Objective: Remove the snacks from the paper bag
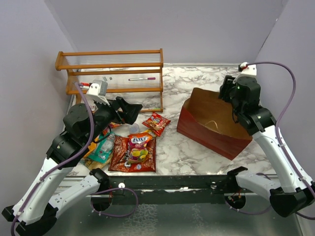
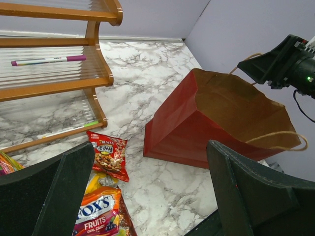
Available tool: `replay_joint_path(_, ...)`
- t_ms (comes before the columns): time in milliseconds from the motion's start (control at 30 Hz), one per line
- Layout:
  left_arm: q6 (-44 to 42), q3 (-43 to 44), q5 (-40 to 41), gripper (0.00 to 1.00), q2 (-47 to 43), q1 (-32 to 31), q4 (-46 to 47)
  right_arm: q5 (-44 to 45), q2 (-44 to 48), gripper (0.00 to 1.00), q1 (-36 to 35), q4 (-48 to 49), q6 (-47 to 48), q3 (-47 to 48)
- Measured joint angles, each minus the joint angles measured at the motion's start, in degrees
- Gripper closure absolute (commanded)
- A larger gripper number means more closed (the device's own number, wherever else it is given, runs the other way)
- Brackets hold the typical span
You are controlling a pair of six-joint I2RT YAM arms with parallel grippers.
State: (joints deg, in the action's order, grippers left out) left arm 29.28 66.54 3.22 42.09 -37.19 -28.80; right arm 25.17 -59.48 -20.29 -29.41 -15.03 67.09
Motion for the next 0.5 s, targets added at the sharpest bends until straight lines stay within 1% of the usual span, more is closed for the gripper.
replay_joint_path(133,0.0,0.0,0.0,0.01,0.2,0.0,0.0,-1.2,0.0,0.24,0.0,-2.3,2.0,2.6)
replay_joint_path(267,0.0,-0.2,-0.1,0.01,0.4,0.0,0.0,-1.8,1.6,0.03,0.0,-4.2,3.7,4.7)
replay_joint_path(300,0.0,-0.2,-0.2,0.01,0.5,0.0,0.0,-1.9,2.0,0.0,0.0,-4.7,4.0,5.4)
replay_joint_path(500,-0.7,-0.3,-0.2,0.01,1.6,0.0,0.2,-2.6,2.3,0.01,0.0,-7.7,4.9,10.5)
